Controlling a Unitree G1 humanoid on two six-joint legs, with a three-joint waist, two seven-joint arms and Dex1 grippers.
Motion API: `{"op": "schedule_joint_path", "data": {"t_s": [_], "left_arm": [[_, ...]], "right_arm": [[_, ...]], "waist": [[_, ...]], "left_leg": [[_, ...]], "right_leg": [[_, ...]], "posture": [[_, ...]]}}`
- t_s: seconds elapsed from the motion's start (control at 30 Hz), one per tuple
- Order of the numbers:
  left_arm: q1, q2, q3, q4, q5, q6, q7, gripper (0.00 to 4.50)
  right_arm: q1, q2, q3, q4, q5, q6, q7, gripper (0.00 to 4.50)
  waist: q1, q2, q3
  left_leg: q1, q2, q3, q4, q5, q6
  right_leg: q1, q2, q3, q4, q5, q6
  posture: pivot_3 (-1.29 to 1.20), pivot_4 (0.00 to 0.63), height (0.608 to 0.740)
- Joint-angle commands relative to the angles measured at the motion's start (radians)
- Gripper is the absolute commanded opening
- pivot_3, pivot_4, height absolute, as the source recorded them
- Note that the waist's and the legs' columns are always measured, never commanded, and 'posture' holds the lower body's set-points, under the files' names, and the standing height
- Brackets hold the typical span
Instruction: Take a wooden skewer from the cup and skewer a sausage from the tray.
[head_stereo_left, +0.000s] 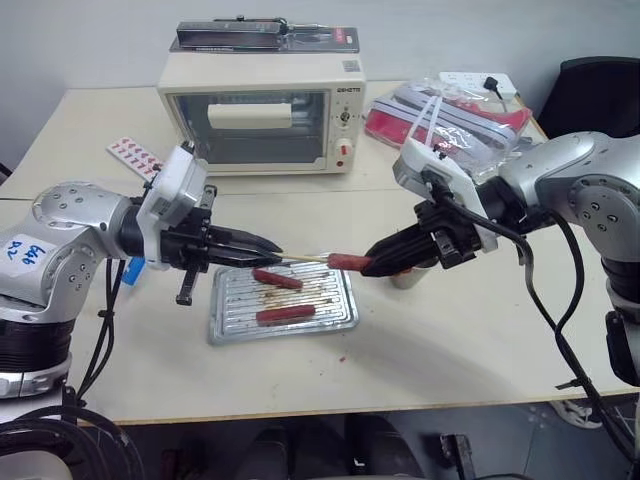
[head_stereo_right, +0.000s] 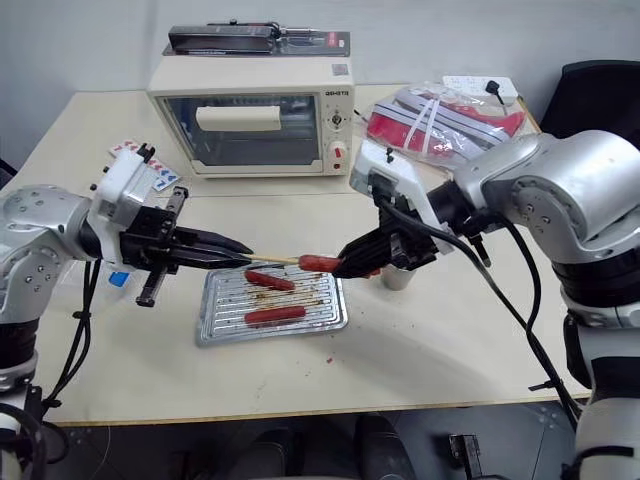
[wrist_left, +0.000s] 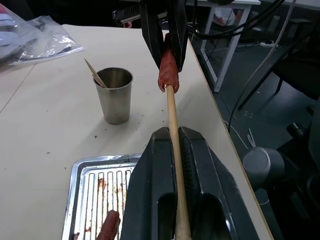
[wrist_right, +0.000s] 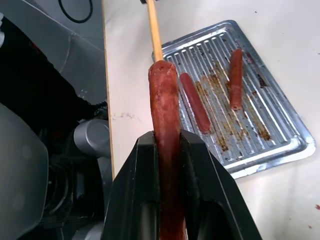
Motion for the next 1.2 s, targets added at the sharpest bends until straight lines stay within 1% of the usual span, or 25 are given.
{"op": "schedule_joint_path", "data": {"t_s": [0.03, 0.17, 0.23, 0.27, 0.3, 0.33, 0.37, 0.43, 0.63, 0.73, 0.8, 0.9, 0.93, 1.07, 1.1, 1.2], "left_arm": [[-0.036, -0.03, -0.014, -0.028, 0.004, -0.024, 0.008, 0.0], [-0.04, -0.047, -0.019, -0.028, 0.014, -0.023, 0.007, 0.0], [-0.035, -0.048, -0.017, -0.027, 0.019, -0.023, 0.002, 0.0], [-0.032, -0.048, -0.015, -0.027, 0.02, -0.022, 0.0, 0.0], [-0.026, -0.047, -0.013, -0.028, 0.02, -0.02, 0.0, 0.0], [-0.016, -0.043, -0.008, -0.031, 0.019, -0.017, 0.002, 0.0], [-0.005, -0.04, -0.003, -0.034, 0.017, -0.014, 0.006, 0.0], [0.026, -0.03, 0.014, -0.042, 0.016, -0.012, 0.016, 0.0], [0.135, -0.009, 0.101, -0.081, 0.006, -0.004, 0.091, 0.0], [0.201, -0.004, 0.164, -0.121, -0.004, 0.007, 0.145, 0.0], [0.257, -0.011, 0.231, -0.151, -0.011, 0.017, 0.209, 0.0], [0.339, -0.031, 0.33, -0.199, -0.027, 0.03, 0.303, 0.0], [0.362, -0.041, 0.358, -0.214, -0.032, 0.033, 0.334, 0.0], [0.448, -0.092, 0.484, -0.281, -0.043, 0.042, 0.484, 0.0], [0.476, -0.102, 0.518, -0.299, -0.044, 0.045, 0.513, 0.0], [0.57, -0.119, 0.622, -0.341, -0.041, 0.044, 0.568, 0.0]], "right_arm": [[-0.025, 0.01, -0.037, -0.03, 0.021, 0.007, -0.013, 0.33], [-0.03, 0.016, -0.041, -0.032, 0.027, 0.014, -0.02, 0.33], [-0.031, 0.02, -0.045, -0.031, 0.028, 0.017, -0.024, 0.94], [-0.031, 0.021, -0.046, -0.032, 0.028, 0.017, -0.026, 1.1], [-0.032, 0.02, -0.046, -0.033, 0.025, 0.011, -0.029, 1.44], [-0.032, 0.019, -0.046, -0.034, 0.018, 0.005, -0.034, 1.59], [-0.032, 0.016, -0.045, -0.036, 0.01, -0.004, -0.038, 1.93], [-0.033, 0.009, -0.047, -0.035, -0.012, -0.033, -0.048, 2.38], [-0.07, -0.014, -0.065, 0.053, -0.096, -0.146, -0.056, 2.38], [-0.091, -0.01, -0.079, 0.091, -0.117, -0.184, -0.057, 2.38], [-0.104, 0.016, -0.11, 0.132, -0.123, -0.179, -0.09, 2.38], [-0.092, 0.029, -0.141, 0.143, -0.106, -0.18, -0.092, 2.92], [-0.081, 0.041, -0.15, 0.139, -0.117, -0.199, -0.114, 3.07], [-0.046, 0.123, -0.234, 0.136, -0.103, -0.259, -0.191, 4.21], [-0.041, 0.137, -0.25, 0.134, -0.098, -0.264, -0.199, 4.27], [-0.024, 0.155, -0.269, 0.122, -0.098, -0.29, -0.208, 4.27]], "waist": [[0.0, 0.0, 0.0], [0.0, 0.0, 0.0], [0.0, 0.0, 0.0], [0.0, 0.0, 0.0], [-0.001, 0.0, 0.0], [0.0, 0.0, 0.0], [-0.001, 0.0, 0.0], [-0.001, 0.0, 0.0], [0.0, 0.0, 0.0], [0.0, 0.0, 0.0], [-0.002, 0.0, 0.0], [-0.001, 0.0, 0.0], [0.0, 0.0, 0.0], [0.0, 0.0, 0.0], [0.0, 0.0, 0.0], [-0.001, 0.0, 0.0]], "left_leg": [[0.0, 0.0, 0.0, 0.001, 0.0, 0.0], [-0.001, 0.0, 0.0, 0.001, 0.0, 0.0], [-0.001, 0.0, 0.0, 0.001, 0.0, 0.0], [-0.001, 0.0, 0.0, 0.001, 0.0, 0.0], [-0.001, 0.0, 0.0, 0.002, 0.0, 0.0], [-0.001, 0.0, 0.0, 0.002, 0.0, 0.0], [-0.001, 0.0, 0.0, 0.002, 0.0, 0.0], [-0.001, 0.0, 0.0, 0.002, 0.0, 0.0], [-0.001, 0.0, 0.0, 0.002, 0.0, 0.0], [-0.001, 0.0, 0.0, 0.002, 0.0, 0.0], [-0.001, 0.0, 0.0, 0.002, 0.0, 0.0], [-0.001, 0.0, 0.0, 0.002, 0.0, 0.0], [-0.001, 0.0, 0.0, 0.001, 0.0, 0.0], [-0.001, 0.0, 0.0, 0.002, 0.0, 0.0], [-0.001, 0.0, 0.0, 0.002, 0.0, 0.0], [-0.001, 0.0, 0.0, 0.002, 0.0, 0.0]], "right_leg": [[0.0, 0.0, 0.0, 0.0, 0.0, 0.0], [0.0, 0.0, 0.0, 0.001, 0.0, 0.0], [0.0, 0.0, 0.0, 0.001, 0.0, 0.0], [0.0, 0.0, 0.0, 0.001, 0.0, 0.0], [0.0, 0.0, 0.0, 0.001, 0.0, 0.0], [0.0, 0.0, 0.0, 0.001, 0.0, 0.0], [0.0, 0.0, 0.0, 0.002, 0.0, 0.0], [0.0, 0.0, 0.0, 0.002, 0.0, 0.0], [0.0, 0.0, 0.0, 0.001, 0.0, 0.0], [0.0, 0.0, 0.0, 0.001, 0.0, 0.0], [0.0, 0.0, 0.0, 0.001, 0.0, 0.0], [0.0, 0.0, 0.0, 0.001, 0.0, 0.0], [0.0, 0.0, 0.0, 0.001, 0.0, 0.0], [0.0, 0.0, 0.0, 0.002, 0.0, 0.0], [0.0, 0.0, 0.0, 0.002, 0.0, 0.0], [0.0, 0.0, 0.0, 0.002, 0.0, 0.0]], "posture": [[0.0, 0.15, 0.74], [0.0, 0.15, 0.74], [0.0, 0.15, 0.74], [0.0, 0.15, 0.74], [0.0, 0.15, 0.74], [0.0, 0.15, 0.74], [0.0, 0.15, 0.74], [0.0, 0.15, 0.74], [0.0, 0.15, 0.74], [0.0, 0.15, 0.74], [0.0, 0.15, 0.74], [0.0, 0.15, 0.74], [0.0, 0.15, 0.74], [0.0, 0.15, 0.74], [0.0, 0.15, 0.74], [0.0, 0.15, 0.74]]}}
